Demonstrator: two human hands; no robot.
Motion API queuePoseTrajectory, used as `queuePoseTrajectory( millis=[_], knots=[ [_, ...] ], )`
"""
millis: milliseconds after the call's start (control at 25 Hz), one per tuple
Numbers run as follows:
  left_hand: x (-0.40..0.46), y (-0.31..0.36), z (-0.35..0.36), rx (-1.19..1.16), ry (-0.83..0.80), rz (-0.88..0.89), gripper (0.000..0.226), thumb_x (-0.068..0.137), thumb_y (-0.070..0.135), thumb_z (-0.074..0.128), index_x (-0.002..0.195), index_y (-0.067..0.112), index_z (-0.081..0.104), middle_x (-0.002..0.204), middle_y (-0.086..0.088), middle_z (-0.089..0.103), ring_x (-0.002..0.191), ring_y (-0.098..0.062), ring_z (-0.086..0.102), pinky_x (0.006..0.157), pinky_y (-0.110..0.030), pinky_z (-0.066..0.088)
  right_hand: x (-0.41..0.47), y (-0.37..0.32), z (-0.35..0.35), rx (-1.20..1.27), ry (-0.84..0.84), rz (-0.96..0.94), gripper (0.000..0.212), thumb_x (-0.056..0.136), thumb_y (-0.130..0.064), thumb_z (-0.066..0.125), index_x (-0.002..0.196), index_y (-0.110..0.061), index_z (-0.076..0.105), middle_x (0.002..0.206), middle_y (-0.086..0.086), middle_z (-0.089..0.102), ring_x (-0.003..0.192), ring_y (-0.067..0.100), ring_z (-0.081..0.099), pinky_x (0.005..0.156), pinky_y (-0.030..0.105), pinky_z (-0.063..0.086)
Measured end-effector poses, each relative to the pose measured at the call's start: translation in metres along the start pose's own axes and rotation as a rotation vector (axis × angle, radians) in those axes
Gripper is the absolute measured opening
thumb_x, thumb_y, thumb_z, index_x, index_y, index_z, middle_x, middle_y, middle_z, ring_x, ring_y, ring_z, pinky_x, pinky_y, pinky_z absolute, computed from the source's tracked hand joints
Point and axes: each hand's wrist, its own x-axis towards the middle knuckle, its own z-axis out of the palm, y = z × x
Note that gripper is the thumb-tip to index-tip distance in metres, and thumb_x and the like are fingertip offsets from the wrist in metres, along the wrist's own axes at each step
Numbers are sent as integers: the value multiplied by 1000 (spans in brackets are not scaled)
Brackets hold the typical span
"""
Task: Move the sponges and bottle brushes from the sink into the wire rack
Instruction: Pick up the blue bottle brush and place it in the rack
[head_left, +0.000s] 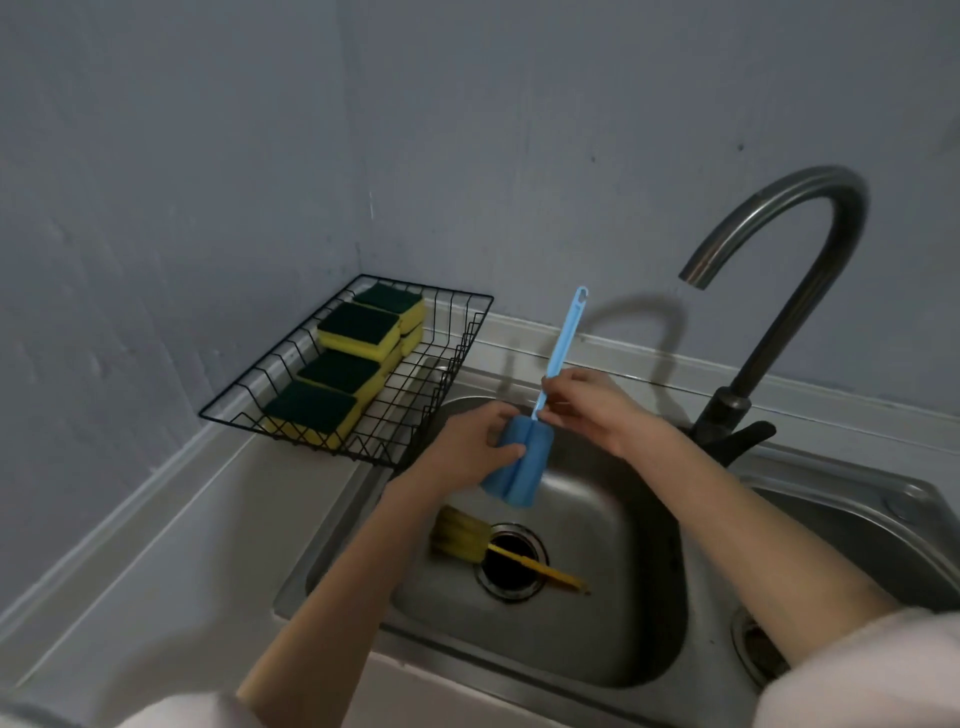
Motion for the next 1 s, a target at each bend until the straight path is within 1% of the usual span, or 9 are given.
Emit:
queuePoseTrajectory(
  millis=[120, 280, 360, 440, 560, 720, 800, 840, 1000],
  knots=[
    [13, 15, -21, 23, 57, 78, 43, 84, 17, 59, 125, 14, 45, 129, -9, 55, 97, -10, 49, 77, -21, 42, 2, -33, 7, -14, -15, -85, 20, 91, -3, 49, 73, -10, 50, 72, 6, 50, 65, 14, 52, 47, 14, 53],
    [28, 21, -60, -47, 116, 92, 43, 83, 13, 61, 123, 12, 46, 127, -13, 55, 104, -23, 58, 89, -38, 52, 6, -68, 20, -52, 2, -199, 15, 92, -7, 50, 77, -9, 51, 73, 6, 53, 64, 14, 56, 50, 13, 54],
    [36, 21, -78, -45, 143, 105, 44, 82, 11, 61, 123, 11, 47, 126, -12, 55, 100, -19, 57, 87, -34, 51, 12, -80, 28, -85, 18, -248, 5, 92, -7, 50, 89, -5, 53, 74, 5, 55, 65, 12, 57, 55, 14, 54],
    [47, 18, -94, -3, 173, 114, 42, 82, 11, 62, 122, 12, 49, 123, -12, 57, 94, -15, 54, 82, -28, 48, 22, -88, 36, -102, 31, -284, 8, 92, -10, 50, 96, -4, 53, 75, 5, 57, 66, 12, 58, 61, 19, 54],
    [67, 10, -112, 46, 190, 100, 39, 83, 9, 59, 120, 12, 50, 121, -11, 59, 93, -14, 54, 78, -25, 45, 42, -98, 50, -74, 40, -303, 12, 92, -16, 51, 96, -4, 54, 74, 4, 58, 65, 12, 59, 58, 17, 55],
    [98, -4, -124, 95, 193, 59, 34, 84, 5, 54, 116, 11, 51, 117, -11, 59, 92, -15, 51, 76, -26, 44, 74, -104, 58, -20, 56, -279, 13, 91, -20, 53, 89, -7, 56, 74, 4, 58, 66, 12, 59, 64, 21, 55],
    [116, -13, -126, 103, 180, 31, 32, 84, 3, 53, 115, 11, 51, 117, -11, 58, 94, -16, 51, 77, -26, 44, 92, -99, 60, 18, 54, -252, 13, 92, -17, 52, 83, -9, 56, 73, 4, 57, 66, 11, 58, 56, 16, 56],
    [124, -20, -125, 105, 175, 21, 31, 84, 4, 53, 115, 10, 51, 118, -12, 58, 97, -17, 52, 78, -26, 45, 101, -94, 61, 32, 61, -241, 12, 92, -16, 51, 84, -8, 55, 73, 4, 58, 65, 11, 59, 53, 14, 55],
    [161, -47, -113, 121, 193, -20, 27, 86, 4, 51, 113, 7, 52, 122, -13, 58, 111, -24, 55, 89, -26, 43, 137, -67, 57, 66, 82, -203, 7, 93, -13, 49, 91, -7, 53, 77, 5, 61, 68, 10, 62, 59, 15, 56]
  ],
)
